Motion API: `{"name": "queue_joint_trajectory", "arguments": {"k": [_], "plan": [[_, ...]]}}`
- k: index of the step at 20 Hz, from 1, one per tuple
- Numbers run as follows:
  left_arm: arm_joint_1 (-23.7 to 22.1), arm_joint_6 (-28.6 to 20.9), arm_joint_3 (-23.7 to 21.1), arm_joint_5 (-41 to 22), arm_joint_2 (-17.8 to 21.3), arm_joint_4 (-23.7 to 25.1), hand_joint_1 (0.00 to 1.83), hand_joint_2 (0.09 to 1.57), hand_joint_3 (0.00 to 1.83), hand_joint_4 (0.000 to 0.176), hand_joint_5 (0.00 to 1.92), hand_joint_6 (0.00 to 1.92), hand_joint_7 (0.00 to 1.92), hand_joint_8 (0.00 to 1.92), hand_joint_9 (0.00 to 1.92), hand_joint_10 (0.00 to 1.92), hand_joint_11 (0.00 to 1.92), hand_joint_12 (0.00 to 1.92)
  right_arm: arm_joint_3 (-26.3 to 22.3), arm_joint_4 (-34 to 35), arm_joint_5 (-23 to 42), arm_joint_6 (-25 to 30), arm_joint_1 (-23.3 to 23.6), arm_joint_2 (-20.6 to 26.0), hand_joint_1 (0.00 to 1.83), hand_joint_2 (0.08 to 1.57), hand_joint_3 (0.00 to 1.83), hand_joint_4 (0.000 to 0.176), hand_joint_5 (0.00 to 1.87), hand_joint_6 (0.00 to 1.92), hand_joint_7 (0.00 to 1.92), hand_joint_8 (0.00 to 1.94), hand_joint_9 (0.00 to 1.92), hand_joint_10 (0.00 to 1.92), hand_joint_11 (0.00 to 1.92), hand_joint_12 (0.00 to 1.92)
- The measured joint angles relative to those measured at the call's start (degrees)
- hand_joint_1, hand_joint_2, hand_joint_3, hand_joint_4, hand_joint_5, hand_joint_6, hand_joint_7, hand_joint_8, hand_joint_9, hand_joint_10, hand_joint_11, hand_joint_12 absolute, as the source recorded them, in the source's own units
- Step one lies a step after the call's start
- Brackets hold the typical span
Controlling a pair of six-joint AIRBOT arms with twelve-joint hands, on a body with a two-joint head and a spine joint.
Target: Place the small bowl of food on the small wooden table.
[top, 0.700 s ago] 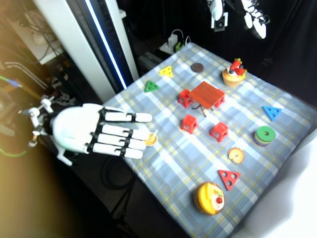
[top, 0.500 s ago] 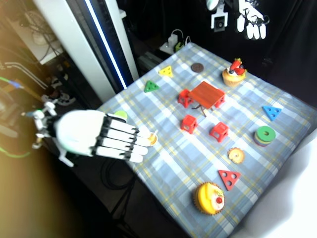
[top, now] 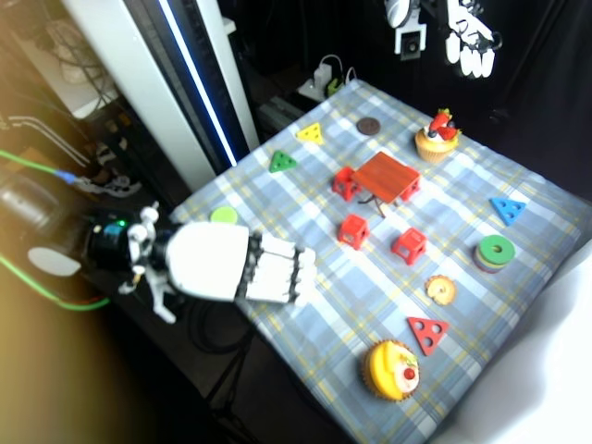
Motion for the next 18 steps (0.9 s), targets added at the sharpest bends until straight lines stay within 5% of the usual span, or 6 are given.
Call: {"name": "queue_joint_trajectory", "arguments": {"k": [5, 9, 11, 13, 14, 18], "plan": [[0.0, 0.0, 0.04, 0.37, -0.13, 0.09, 0.14, 1.22, 0.0, 0.168, 0.37, 0.0, 0.42, 0.0, 0.33, 0.0, 0.0, 0.51, 0.7, -1.49, -1.62, 0.02, 2.03, -0.94, 0.95, 0.97, 0.0, 0.0, 0.54, 0.0, 0.57, 0.0, 0.54, 0.0, 0.15, 0.94], [0.0, 0.0, 0.04, 0.37, -0.13, 0.17, 0.11, 1.23, 0.0, 0.144, 0.38, 0.0, 0.44, 0.0, 0.36, 0.01, 0.0, 0.53, 0.94, -3.8, -3.74, -0.07, 3.5, -1.25, 0.94, 0.97, 0.0, 0.0, 0.64, 0.01, 0.73, 0.02, 0.72, 0.04, 0.26, 1.01], [0.0, 0.0, 0.04, 0.42, -0.13, 0.15, 0.09, 1.24, 0.0, 0.151, 0.36, 0.0, 0.43, 0.0, 0.36, 0.0, 0.0, 0.59, 1.05, -4.98, -4.85, -0.02, 4.55, -1.33, 1.0, 0.98, 0.0, 0.0, 0.76, 0.01, 0.86, 0.04, 0.84, 0.08, 0.34, 1.11], [0.0, 0.0, 0.04, 0.42, -0.13, 0.15, 0.08, 1.24, 0.0, 0.157, 0.35, 0.0, 0.41, 0.0, 0.34, 0.0, 0.0, 0.57, 1.07, -5.25, -4.76, 0.02, 4.87, -1.36, 1.05, 0.97, 0.0, 0.0, 0.85, 0.01, 0.85, 0.52, 0.61, 1.13, 0.36, 1.64], [0.0, 0.0, 0.04, 0.42, -0.13, 0.15, 0.09, 1.24, 0.0, 0.155, 0.34, 0.0, 0.41, 0.0, 0.35, 0.0, 0.0, 0.61, 1.07, -5.22, -4.79, 0.2, 4.87, -1.33, 1.08, 0.98, 0.0, 0.0, 0.89, 0.01, 0.8, 0.76, 0.6, 1.31, 0.42, 1.74], [0.0, 0.0, 0.04, 0.42, -0.13, 0.11, 0.06, 1.24, 0.0, 0.163, 0.34, 0.0, 0.41, 0.0, 0.34, 0.0, 0.0, 0.55, 1.07, -5.2, -4.79, 0.33, 4.87, -1.33, 1.15, 1.01, 0.0, 0.0, 0.95, 0.0, 0.77, 0.87, 0.61, 1.39, 0.48, 1.83]]}}
